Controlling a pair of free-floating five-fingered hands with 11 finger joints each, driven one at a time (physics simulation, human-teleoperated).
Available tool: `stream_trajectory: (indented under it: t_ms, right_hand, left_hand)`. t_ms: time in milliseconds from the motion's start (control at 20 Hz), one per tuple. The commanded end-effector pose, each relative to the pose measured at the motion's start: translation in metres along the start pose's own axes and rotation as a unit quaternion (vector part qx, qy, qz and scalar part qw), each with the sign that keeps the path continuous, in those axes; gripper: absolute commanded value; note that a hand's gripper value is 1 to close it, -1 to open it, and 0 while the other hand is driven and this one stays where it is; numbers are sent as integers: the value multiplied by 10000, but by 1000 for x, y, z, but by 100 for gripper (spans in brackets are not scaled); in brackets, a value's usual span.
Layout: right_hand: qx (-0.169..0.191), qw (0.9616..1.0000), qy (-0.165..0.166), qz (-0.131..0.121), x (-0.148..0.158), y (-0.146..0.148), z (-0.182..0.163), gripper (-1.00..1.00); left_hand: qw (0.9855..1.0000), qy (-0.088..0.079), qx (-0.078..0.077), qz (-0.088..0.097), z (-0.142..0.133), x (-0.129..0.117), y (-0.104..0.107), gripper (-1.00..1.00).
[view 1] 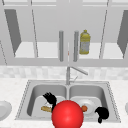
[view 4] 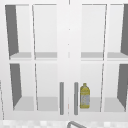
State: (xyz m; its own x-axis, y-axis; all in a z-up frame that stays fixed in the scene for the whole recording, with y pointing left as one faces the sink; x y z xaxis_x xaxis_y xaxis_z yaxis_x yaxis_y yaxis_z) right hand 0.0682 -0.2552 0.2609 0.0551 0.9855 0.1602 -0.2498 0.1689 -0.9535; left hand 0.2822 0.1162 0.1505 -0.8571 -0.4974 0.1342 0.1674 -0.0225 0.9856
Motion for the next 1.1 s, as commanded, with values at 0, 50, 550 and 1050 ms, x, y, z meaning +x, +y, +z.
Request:
stream_trajectory:
  t_ms: [0, 50, 550, 1050]
  right_hand:
    - [0, 10000, 0, 0, 0, 0, 0, 0]
    - [0, 10000, 0, 0, 0, 0, 0, 0]
    - [0, 10000, 0, 0, 0, 0, 0, 0]
    - [0, 10000, 0, 0, 0, 0, 0, 0]
  left_hand:
    - [9981, -613, -84, -64, 2, -3, -6, -100]
    - [9976, -689, -72, -56, 2, -4, -5, -100]
    - [9922, -1246, -26, -50, 14, -19, -6, -100]
    - [9871, -1577, -112, 268, 26, -36, -44, -100]
